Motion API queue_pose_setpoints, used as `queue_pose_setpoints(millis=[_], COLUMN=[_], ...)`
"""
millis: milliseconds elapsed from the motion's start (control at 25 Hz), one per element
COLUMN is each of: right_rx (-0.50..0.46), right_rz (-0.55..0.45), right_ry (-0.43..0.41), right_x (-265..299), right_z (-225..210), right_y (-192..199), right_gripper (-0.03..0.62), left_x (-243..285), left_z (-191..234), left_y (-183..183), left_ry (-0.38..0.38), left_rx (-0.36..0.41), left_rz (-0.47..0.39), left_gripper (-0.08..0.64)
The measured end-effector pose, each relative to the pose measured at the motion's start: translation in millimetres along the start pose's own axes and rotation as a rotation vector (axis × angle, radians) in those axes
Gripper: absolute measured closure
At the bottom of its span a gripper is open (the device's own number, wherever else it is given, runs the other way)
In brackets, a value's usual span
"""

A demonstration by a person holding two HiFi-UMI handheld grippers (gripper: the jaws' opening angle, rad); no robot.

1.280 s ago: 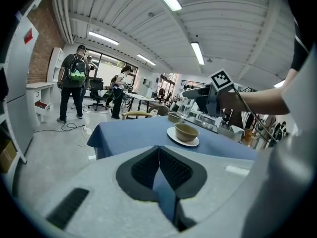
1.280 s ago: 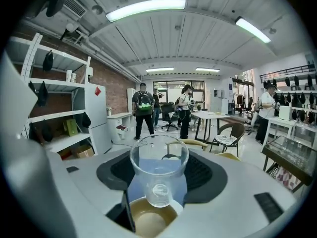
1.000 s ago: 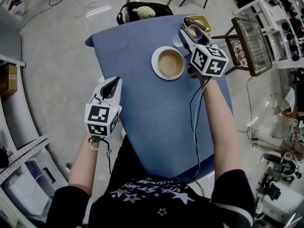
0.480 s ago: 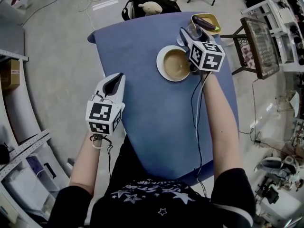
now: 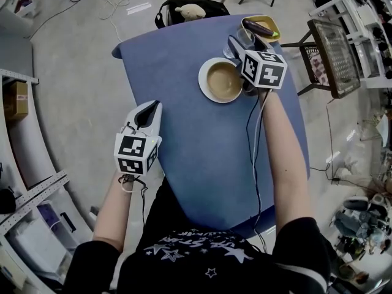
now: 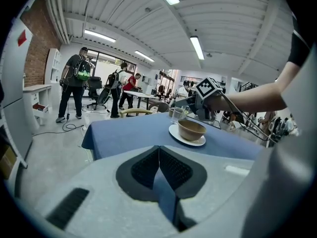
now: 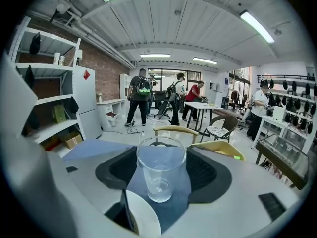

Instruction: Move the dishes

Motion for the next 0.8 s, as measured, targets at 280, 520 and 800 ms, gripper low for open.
queue_pose_setpoints(millis=[280, 520, 800], right_rx=[0.048, 0.123, 0.302], right_rz=[0.032, 0.154, 0.263], right_ry=[-0.038, -0.017, 0.000], right_x=[-45, -73, -78], right_z=[6, 17, 20], right_y=[13, 54, 88], right_gripper=[0.281, 0.314, 0.415], left_x=[-17, -26, -37], left_z=[-13, -31, -47], left_y=[4, 9, 14], left_ry=[-0.004, 0.019, 0.044], left_rx=[0.033, 0.034, 0.038], left_rz=[0.010, 0.007, 0.012], left_gripper=[0.541, 0.541, 0.541])
Point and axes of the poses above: the fingertips, and each gripper's own axes: x forward along the fingers, z to its left, y out of its underside, the point moved 10 cm from there along -x, backward along the fingers, and after that the axes turned 1 degree about y, right-handed, at the moved point
